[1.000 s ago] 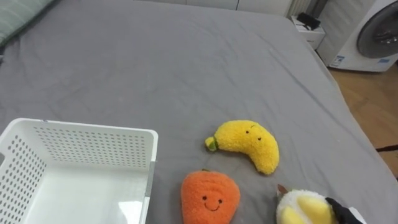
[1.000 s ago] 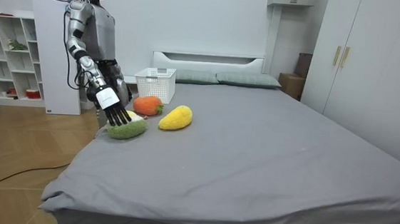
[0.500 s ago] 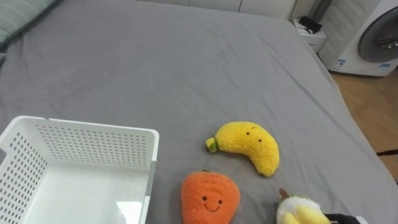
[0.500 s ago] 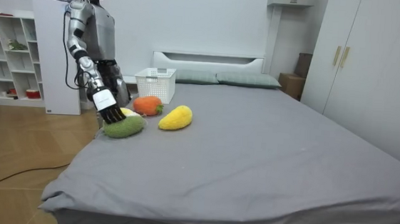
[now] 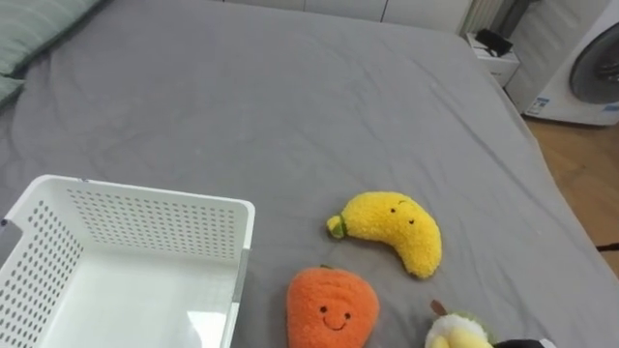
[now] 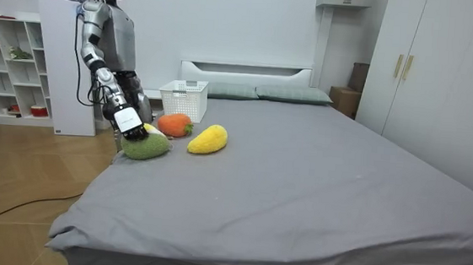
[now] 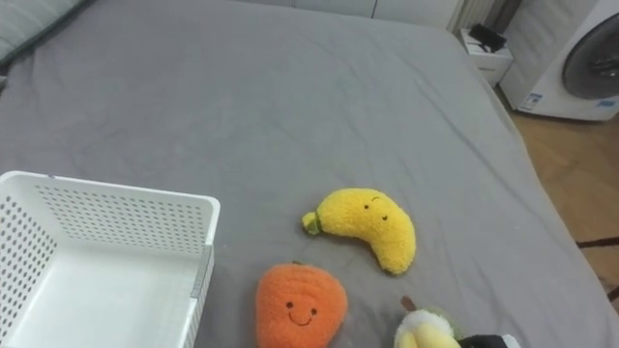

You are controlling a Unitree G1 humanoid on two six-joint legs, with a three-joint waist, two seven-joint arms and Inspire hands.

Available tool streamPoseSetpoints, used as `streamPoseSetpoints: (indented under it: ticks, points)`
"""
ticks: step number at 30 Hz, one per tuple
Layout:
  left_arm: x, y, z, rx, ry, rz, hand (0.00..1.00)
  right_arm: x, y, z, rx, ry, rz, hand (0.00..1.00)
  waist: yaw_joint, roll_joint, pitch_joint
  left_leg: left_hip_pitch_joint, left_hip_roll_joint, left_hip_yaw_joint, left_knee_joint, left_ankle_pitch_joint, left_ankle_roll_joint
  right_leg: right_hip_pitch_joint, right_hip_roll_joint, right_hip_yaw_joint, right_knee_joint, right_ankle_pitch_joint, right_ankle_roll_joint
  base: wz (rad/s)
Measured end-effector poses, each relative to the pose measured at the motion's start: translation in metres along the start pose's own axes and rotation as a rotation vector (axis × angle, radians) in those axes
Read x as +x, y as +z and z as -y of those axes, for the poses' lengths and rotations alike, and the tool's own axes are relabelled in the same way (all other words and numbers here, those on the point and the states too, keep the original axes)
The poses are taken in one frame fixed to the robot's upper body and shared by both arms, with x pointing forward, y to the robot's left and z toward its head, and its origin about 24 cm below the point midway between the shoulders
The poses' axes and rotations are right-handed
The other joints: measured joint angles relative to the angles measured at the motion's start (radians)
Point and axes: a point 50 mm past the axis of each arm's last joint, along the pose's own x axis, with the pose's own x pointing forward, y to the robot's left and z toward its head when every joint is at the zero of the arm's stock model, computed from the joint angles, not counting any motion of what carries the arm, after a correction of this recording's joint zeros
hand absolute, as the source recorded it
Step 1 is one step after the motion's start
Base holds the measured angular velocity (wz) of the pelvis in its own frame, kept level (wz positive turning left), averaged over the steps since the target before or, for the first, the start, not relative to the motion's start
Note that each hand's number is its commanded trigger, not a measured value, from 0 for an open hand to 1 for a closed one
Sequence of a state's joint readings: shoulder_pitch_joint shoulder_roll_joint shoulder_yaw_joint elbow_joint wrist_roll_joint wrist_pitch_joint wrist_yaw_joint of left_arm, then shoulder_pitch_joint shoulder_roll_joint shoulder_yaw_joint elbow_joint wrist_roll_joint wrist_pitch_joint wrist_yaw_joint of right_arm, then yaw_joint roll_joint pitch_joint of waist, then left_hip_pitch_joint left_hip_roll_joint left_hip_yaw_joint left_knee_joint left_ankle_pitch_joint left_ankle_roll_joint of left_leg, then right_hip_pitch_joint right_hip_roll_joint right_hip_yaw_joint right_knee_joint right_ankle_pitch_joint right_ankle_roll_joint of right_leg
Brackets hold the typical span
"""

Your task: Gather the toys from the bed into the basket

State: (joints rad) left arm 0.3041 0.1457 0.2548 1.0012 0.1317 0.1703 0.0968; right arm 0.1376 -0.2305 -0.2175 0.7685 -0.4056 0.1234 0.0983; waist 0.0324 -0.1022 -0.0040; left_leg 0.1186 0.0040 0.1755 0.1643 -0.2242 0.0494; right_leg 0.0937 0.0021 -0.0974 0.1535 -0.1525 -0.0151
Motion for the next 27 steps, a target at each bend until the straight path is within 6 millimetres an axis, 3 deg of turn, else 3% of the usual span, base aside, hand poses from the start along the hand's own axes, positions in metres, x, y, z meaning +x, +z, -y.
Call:
streamPoseSetpoints:
  ticks: [8, 11, 13, 21, 27]
  points:
    - [0.000, -0.001, 0.000, 0.002, -0.007, -0.004, 0.00, 0.000, 0.000, 0.000, 0.001, -0.001, 0.000, 1.00, 0.000, 0.000, 0.0010, 0.000, -0.001, -0.008, -0.002, 0.000, 0.000, 0.004, 0.000, -0.003, -0.001, 0.000, 0.000, 0.01]
    - [0.000, 0.000, 0.001, 0.002, -0.017, -0.003, 0.00, -0.002, 0.010, 0.005, -0.003, -0.021, 0.037, 1.00, -0.003, 0.000, 0.0035, -0.004, -0.001, -0.008, 0.000, 0.000, 0.000, 0.001, -0.001, 0.001, 0.000, 0.000, 0.000, -0.01]
    - [0.000, -0.002, 0.001, -0.004, -0.021, -0.009, 0.00, -0.007, 0.035, 0.017, -0.008, -0.067, 0.146, 1.00, -0.009, 0.007, 0.0065, -0.009, -0.001, 0.000, 0.002, 0.000, 0.000, -0.008, -0.001, 0.002, 0.003, 0.000, 0.000, -0.09]
    - [0.001, 0.007, 0.004, -0.004, -0.029, 0.016, 0.00, -0.044, 0.115, 0.049, -0.047, -0.230, 0.507, 1.00, -0.031, 0.011, 0.0036, -0.012, 0.000, 0.009, 0.001, 0.000, 0.000, -0.011, 0.000, 0.006, 0.002, 0.000, 0.000, -0.03]
    - [0.001, 0.018, 0.012, -0.054, -0.053, 0.049, 0.00, -0.071, 0.146, 0.060, -0.054, -0.297, 0.671, 1.00, -0.028, 0.023, 0.0008, -0.010, 0.000, 0.014, -0.004, 0.000, 0.000, -0.025, 0.002, 0.015, 0.007, 0.000, 0.000, -0.04]
